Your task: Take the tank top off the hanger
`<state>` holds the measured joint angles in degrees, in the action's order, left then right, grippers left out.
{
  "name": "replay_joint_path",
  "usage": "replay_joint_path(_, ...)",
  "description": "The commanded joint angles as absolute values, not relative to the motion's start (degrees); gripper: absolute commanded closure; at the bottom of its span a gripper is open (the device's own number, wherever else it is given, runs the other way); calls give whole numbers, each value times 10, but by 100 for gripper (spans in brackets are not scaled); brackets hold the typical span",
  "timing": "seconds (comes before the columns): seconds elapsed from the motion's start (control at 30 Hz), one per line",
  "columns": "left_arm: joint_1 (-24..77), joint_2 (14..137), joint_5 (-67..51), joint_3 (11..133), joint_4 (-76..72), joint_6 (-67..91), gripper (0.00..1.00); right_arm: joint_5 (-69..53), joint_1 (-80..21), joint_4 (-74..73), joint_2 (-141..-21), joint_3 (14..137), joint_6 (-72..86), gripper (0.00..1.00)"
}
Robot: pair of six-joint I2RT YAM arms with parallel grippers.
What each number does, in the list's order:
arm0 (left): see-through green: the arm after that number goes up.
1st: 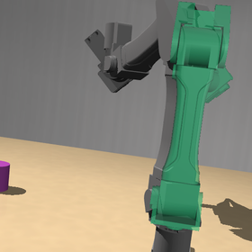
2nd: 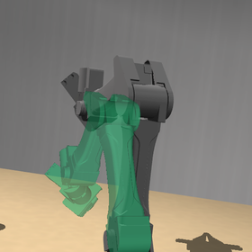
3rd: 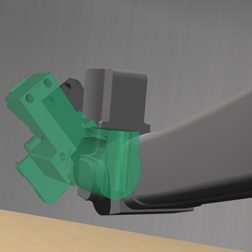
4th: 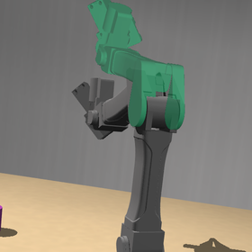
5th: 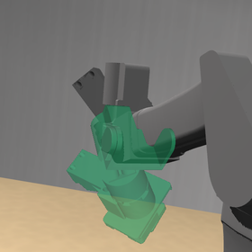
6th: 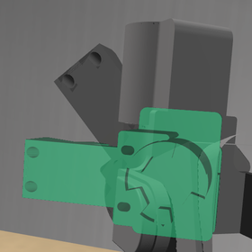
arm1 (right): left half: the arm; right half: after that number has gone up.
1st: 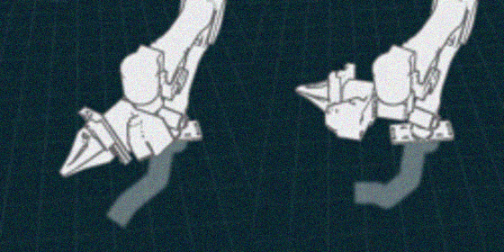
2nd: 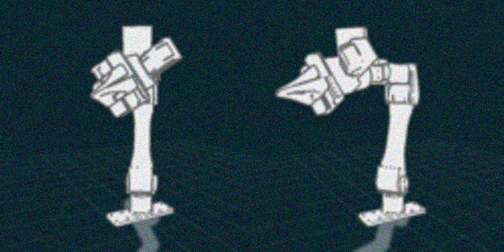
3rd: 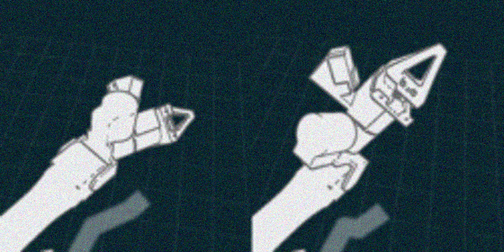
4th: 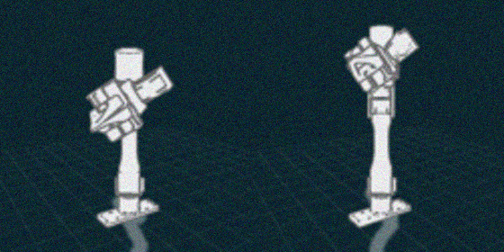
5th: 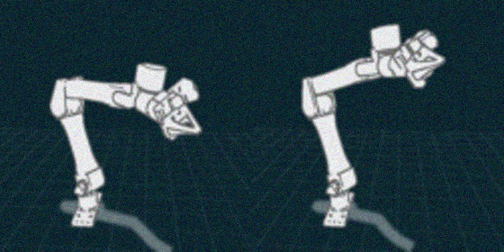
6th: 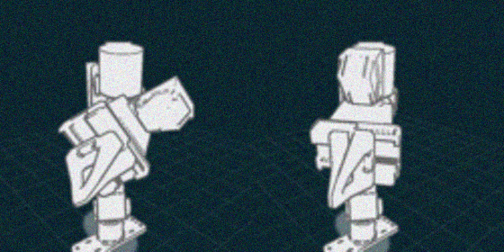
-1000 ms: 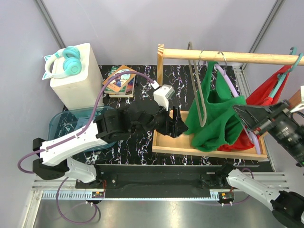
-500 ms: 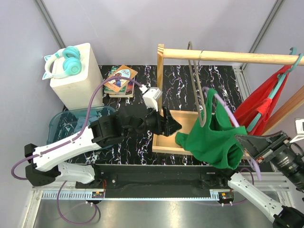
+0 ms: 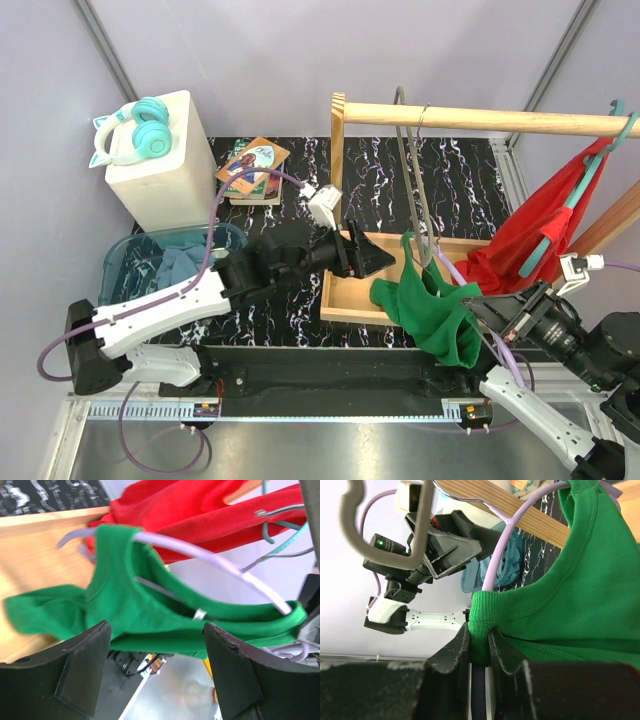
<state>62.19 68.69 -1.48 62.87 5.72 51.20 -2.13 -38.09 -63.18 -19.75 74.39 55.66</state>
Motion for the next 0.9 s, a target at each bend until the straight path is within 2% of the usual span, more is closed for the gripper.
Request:
replay_joint_path(0.0, 624, 734, -62, 652, -29, 503, 21, -23, -382, -586, -193, 731, 601, 100)
replay_joint_path(0.17, 628, 781, -56, 671, -10, 501, 23, -29, -382, -586, -193, 728, 609, 100)
replay_joint_path(0.87, 632, 867, -11, 733, 115, 544, 57, -63, -382, -603, -139, 724, 641, 100)
